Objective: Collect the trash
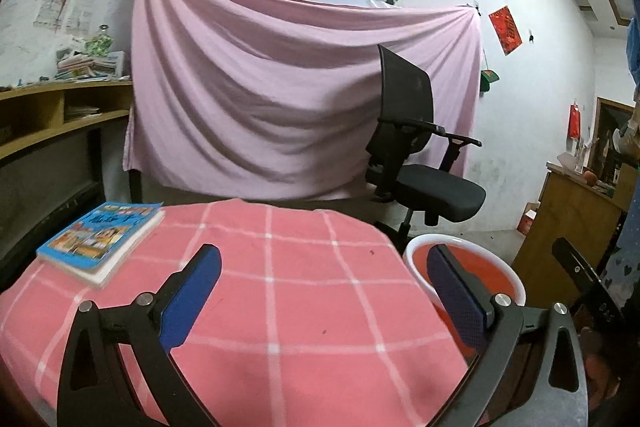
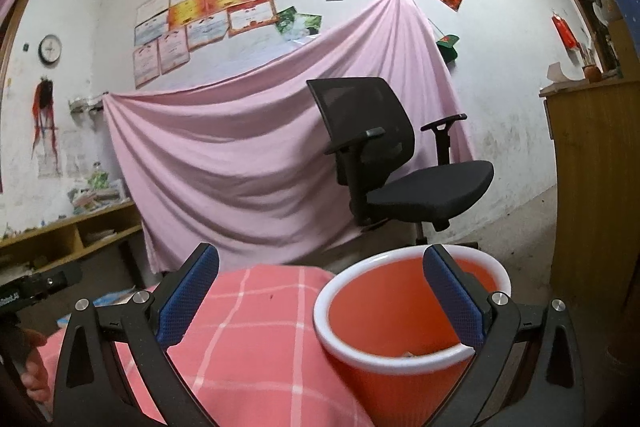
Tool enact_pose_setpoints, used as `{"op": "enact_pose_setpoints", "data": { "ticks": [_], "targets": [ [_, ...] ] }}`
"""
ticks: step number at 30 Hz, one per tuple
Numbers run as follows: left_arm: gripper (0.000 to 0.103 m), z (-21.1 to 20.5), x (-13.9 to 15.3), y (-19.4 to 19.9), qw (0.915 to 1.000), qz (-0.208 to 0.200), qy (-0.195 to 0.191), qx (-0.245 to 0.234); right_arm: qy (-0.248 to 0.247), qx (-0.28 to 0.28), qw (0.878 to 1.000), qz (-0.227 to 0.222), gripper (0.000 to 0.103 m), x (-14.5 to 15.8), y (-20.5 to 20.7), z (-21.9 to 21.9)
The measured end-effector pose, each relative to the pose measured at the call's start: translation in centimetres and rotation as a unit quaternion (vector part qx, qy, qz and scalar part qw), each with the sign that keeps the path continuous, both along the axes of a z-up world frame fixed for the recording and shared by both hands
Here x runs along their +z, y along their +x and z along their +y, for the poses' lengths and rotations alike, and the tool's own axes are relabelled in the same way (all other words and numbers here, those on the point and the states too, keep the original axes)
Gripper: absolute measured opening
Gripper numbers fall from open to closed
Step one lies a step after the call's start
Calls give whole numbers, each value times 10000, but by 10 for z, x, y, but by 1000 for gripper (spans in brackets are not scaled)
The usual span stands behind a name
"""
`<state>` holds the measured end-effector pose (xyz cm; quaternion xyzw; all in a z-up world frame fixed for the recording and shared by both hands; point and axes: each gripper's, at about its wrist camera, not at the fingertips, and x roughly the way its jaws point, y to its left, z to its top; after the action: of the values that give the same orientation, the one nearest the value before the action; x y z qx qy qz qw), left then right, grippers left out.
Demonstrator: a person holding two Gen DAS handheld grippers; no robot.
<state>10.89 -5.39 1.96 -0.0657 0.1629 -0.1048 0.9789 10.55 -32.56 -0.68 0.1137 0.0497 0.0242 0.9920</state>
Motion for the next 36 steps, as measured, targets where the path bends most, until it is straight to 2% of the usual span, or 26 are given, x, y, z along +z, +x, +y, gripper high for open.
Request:
{"op": "enact_pose_setpoints", "data": {
  "ticks": [7,23,36],
  "targets": [
    [101,19,-12,-28,9998,-14,-17,187,-425,164,9990,29,103,-2,-23,28],
    [101,53,-32,-80,9982,-89,252,541,-964,448,9943,102,103,-8,-60,72],
    [101,57,-39,-107,9974,-217,463,508,-877,657,9935,315,103,-14,-80,88]
  ]
}}
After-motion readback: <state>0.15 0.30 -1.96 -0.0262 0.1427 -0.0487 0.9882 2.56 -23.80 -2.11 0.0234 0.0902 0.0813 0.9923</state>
